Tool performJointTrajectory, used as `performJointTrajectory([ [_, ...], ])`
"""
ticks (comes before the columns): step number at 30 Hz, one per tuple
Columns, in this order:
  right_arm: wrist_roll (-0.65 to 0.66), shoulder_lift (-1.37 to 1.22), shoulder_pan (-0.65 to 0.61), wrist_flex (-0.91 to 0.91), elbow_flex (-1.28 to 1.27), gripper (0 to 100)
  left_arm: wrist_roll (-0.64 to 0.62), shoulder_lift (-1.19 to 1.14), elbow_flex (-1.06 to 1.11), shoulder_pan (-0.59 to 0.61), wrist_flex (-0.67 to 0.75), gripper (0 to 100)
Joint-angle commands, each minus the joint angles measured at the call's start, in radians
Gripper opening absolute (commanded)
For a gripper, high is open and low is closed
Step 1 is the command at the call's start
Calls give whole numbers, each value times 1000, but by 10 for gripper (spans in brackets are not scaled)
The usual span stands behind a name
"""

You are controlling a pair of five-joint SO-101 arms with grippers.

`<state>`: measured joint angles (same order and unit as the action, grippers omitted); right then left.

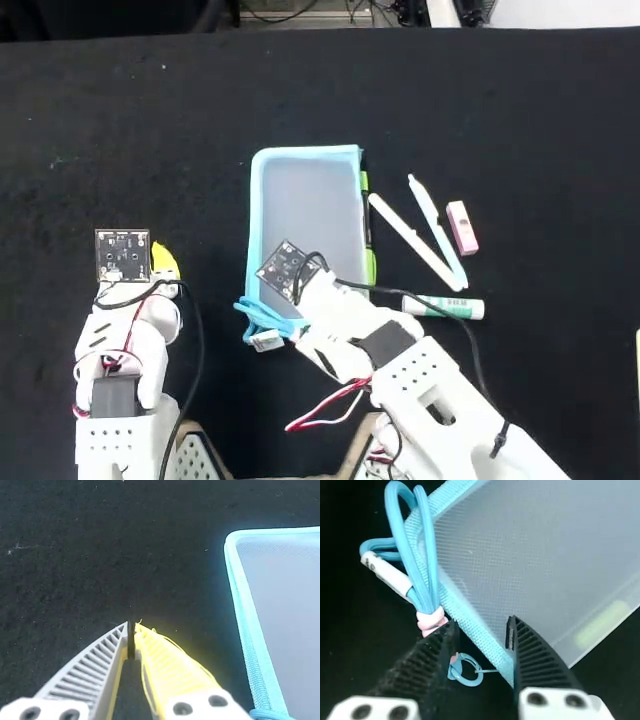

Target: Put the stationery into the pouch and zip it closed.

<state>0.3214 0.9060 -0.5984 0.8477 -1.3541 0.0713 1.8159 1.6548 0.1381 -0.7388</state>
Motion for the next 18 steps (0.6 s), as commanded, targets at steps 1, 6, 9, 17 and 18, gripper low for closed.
performJointTrajectory([
  [1, 9, 1, -17, 101, 81, 153, -8, 6, -15, -4, -3, 30],
  [6, 15, 1, -49, 133, 87, 153, -8, 6, -13, -4, -3, 30],
  [9, 15, 1, -146, 121, 56, 152, -8, 6, -13, -4, -3, 30],
  [17, 15, -2, -229, 63, -7, 152, -8, 6, -12, -4, -3, 30],
  [18, 15, -2, -229, 60, -10, 152, -8, 6, -12, -4, -3, 30],
])
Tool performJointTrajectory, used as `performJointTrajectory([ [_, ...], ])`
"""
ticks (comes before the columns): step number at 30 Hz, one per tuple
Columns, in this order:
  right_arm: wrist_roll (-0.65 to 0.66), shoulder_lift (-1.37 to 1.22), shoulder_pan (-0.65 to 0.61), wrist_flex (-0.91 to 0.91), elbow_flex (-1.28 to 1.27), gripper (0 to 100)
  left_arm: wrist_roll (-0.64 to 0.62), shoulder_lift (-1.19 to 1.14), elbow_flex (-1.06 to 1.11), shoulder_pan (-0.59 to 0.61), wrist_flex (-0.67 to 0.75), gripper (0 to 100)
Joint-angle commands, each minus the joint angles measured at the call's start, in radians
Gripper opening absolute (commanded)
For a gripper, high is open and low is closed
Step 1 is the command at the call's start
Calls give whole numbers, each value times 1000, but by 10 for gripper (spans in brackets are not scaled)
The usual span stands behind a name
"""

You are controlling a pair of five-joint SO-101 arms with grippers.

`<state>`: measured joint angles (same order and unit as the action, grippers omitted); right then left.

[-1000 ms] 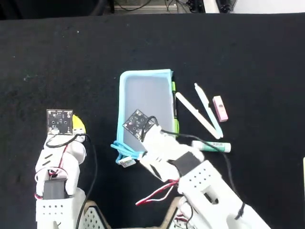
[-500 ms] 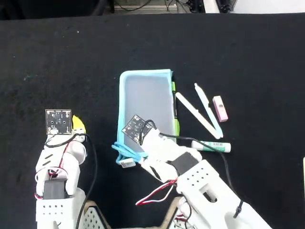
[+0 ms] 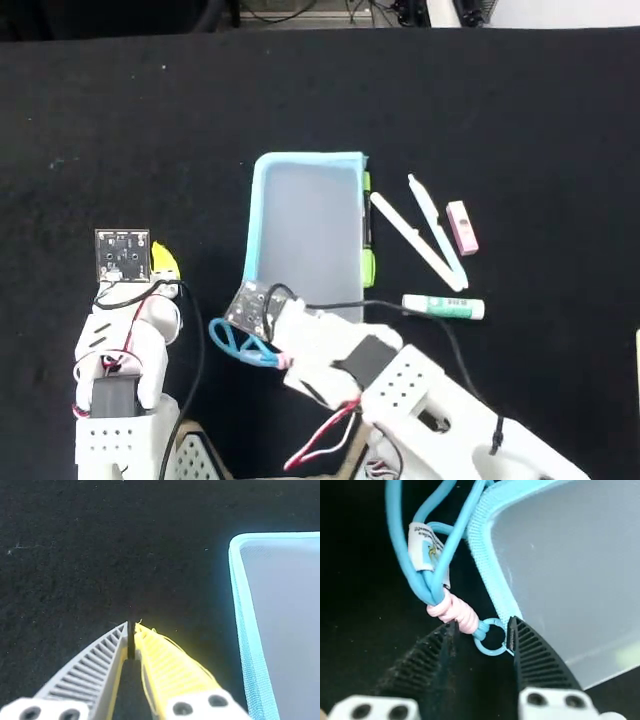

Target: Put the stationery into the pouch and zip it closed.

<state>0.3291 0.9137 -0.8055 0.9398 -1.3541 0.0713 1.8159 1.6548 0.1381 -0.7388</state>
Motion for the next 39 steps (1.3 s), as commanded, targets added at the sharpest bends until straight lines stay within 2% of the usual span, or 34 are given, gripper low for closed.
performJointTrajectory([
  [1, 8, -10, -21, -32, -10, 152, -8, 6, -12, -4, -3, 30],
  [4, 8, -10, 29, -60, -4, 152, -8, 6, -12, -4, -3, 30],
  [10, 0, -10, 344, -285, -5, 152, -8, 6, -13, -4, -3, 30],
  [13, -2, -8, 402, -310, -1, 152, -8, 6, -13, -4, -3, 30],
  [15, -2, -7, 400, -259, 22, 152, -8, 6, -13, -4, -3, 30],
  [20, 3, 93, 385, 6, 122, 152, -8, 6, -13, -4, 0, 30],
  [23, 15, 211, 279, 107, 94, 154, -8, 6, -12, -4, 3, 30],
  [25, 87, 294, 183, 149, 35, 152, -8, 6, -12, -4, 3, 30],
  [27, 166, 377, 118, 158, -30, 152, -8, 6, -12, -4, 3, 30],
  [29, 184, 450, 109, 157, -68, 152, -8, 6, -12, -4, 3, 30],
  [35, 121, 570, 109, 107, -179, 155, -8, 6, -10, -4, 3, 30],
  [39, -20, 545, 110, 81, -157, 155, -8, 6, -10, -4, 3, 30],
])
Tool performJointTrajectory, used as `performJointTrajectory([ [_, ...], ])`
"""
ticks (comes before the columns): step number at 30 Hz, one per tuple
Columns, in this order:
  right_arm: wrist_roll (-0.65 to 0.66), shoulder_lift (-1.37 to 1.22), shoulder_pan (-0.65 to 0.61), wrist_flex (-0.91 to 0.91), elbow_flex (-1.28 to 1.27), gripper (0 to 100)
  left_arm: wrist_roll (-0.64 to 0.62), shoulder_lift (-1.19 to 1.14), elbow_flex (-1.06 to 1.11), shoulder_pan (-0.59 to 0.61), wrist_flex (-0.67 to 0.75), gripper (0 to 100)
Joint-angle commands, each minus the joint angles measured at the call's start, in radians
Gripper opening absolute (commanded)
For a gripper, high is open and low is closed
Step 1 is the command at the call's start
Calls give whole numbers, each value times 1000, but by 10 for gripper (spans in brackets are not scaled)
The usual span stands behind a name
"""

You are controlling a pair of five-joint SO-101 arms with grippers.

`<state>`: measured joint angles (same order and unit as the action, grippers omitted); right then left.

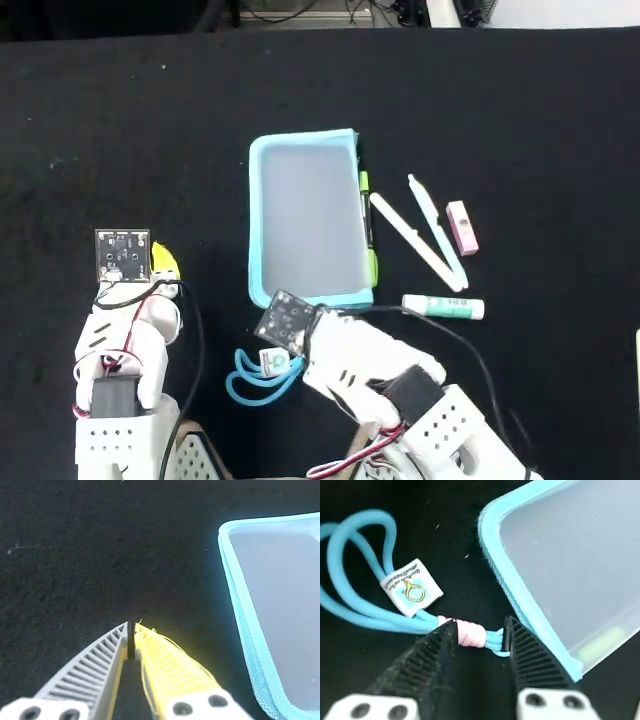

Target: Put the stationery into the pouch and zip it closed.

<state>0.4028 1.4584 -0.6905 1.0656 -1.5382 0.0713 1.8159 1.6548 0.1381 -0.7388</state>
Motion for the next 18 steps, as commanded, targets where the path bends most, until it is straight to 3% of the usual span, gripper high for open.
performJointTrajectory([
  [1, -126, -10, -5, -55, 35, 155, -8, 6, -10, -4, 3, 30],
  [7, -258, -107, 103, -64, 114, 157, -8, 6, -10, -2, 0, 30],
  [14, -269, -315, 103, -75, 194, 157, -8, 6, -10, -2, 2, 30],
  [18, -376, -449, 103, -74, 249, 201, -8, 6, -10, -2, 3, 30],
])
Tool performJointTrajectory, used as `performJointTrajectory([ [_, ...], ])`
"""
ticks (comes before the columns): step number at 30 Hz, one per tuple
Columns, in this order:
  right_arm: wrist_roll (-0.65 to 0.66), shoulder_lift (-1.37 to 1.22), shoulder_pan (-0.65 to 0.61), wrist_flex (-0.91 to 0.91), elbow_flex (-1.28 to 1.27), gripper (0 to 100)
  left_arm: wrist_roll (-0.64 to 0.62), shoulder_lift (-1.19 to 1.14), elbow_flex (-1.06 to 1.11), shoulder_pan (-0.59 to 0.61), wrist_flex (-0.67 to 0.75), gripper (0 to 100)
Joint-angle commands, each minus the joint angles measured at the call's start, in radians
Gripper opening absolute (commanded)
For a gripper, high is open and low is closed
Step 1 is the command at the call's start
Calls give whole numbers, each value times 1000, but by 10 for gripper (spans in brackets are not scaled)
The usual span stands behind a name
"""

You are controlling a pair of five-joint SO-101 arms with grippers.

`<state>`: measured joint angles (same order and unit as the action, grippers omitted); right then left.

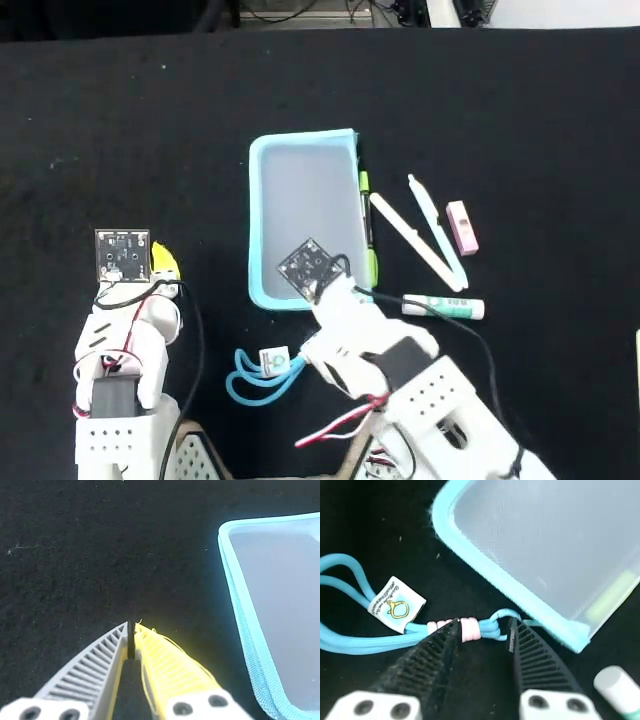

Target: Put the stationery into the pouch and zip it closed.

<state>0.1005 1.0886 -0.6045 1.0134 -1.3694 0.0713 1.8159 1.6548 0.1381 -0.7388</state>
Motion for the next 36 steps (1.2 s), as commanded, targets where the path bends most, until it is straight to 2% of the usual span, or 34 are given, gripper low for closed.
performJointTrajectory([
  [1, -103, -113, 17, -21, 90, 232, -8, 6, -10, -2, 3, 30],
  [5, -169, -222, 17, -23, 117, 319, -8, 6, -10, -2, 2, 30],
  [11, -178, -369, -9, -115, 124, 292, -6, 6, -10, -2, 2, 30],
  [16, -285, -490, -66, -206, 131, 289, -6, 6, -10, -2, 2, 30],
  [21, -298, -561, -66, -183, 186, 288, -6, 6, -10, -2, 0, 30],
  [23, -299, -573, -66, -184, 189, 255, -6, 6, -10, -2, 0, 30],
  [25, -299, -576, -66, -184, 189, 177, -6, 6, -10, -2, 0, 30],
  [27, -285, -581, -66, -187, 199, 78, -6, 6, -10, -2, 0, 30],
  [29, -207, -581, -61, -190, 206, 11, -6, 6, -10, -2, 0, 30],
  [32, -95, -567, 25, -169, 219, 11, -6, 6, -10, -2, -3, 30],
  [36, 43, -512, 261, -51, 323, 11, -6, 6, -10, -2, -3, 30],
])
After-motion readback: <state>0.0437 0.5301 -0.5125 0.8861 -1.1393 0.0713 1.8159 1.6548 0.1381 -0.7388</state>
